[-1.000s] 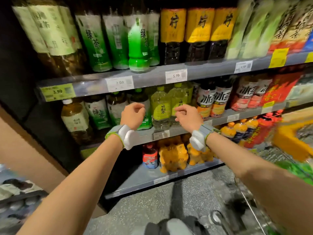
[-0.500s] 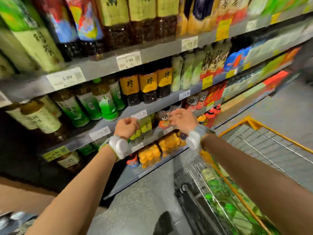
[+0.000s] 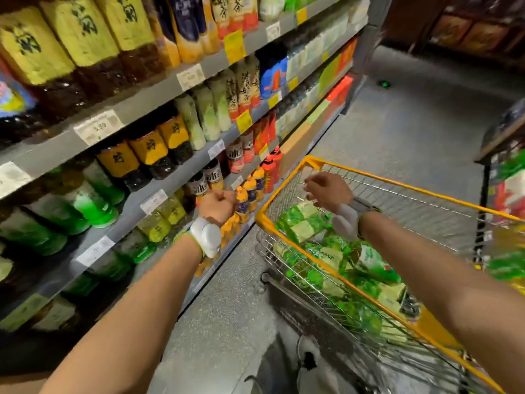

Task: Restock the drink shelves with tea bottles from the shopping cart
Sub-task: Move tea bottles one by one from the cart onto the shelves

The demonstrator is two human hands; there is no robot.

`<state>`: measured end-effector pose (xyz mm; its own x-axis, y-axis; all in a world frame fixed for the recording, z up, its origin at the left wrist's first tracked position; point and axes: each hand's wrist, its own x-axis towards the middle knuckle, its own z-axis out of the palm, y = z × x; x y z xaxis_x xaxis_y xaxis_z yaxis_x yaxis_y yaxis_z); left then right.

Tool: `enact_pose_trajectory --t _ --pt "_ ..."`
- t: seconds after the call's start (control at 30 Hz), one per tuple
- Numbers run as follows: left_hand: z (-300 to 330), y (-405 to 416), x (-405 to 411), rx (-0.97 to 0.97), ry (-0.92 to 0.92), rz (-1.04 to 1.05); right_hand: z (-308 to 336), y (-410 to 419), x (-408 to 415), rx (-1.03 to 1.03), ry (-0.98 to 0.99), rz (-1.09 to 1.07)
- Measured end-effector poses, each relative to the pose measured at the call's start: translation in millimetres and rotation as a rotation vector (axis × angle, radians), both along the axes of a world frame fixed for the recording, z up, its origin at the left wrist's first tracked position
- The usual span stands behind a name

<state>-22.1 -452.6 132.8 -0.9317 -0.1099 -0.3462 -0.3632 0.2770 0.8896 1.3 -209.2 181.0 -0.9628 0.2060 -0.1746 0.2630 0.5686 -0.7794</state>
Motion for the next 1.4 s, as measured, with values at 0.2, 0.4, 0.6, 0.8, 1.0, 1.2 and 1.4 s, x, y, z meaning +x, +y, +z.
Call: enact_pose_trajectory --t 0.2,0.4,0.6,0.8,1.0,1.2,1.4 --pt "-12.7 100.6 -7.0 -0.077 -0.010 -0.233 -19.7 97.3 24.7 -0.006 -0.060 -0.209" --pt "-66.6 212.5 -18.4 -0.080 -0.132 -0.352 -69.1 208.7 52.6 0.034 -0.148 -0.418" --pt "-109.6 294.8 -21.4 -0.079 -0.274 -0.380 -124.0 286.2 64.5 0.131 -0.310 -0.520" --pt "-190.1 355.3 -29.1 -0.192 -0.408 -0.408 -200.6 343.4 72.5 0.135 -0.520 -0.489" --pt "-248.9 397.6 -31.0 -0.475 -0.436 -0.524 -275.0 366.7 80.9 -0.007 -0.656 -0.434" --pt "-298.8 428.2 -37.6 -0.815 -0.390 -0.749 -347.7 375.6 79.5 -0.163 -0.691 -0.535" --pt "-342.3 437.7 -31.3 -0.879 -0.433 -0.877 -398.9 377.7 70.5 -0.085 -0.946 -0.399"
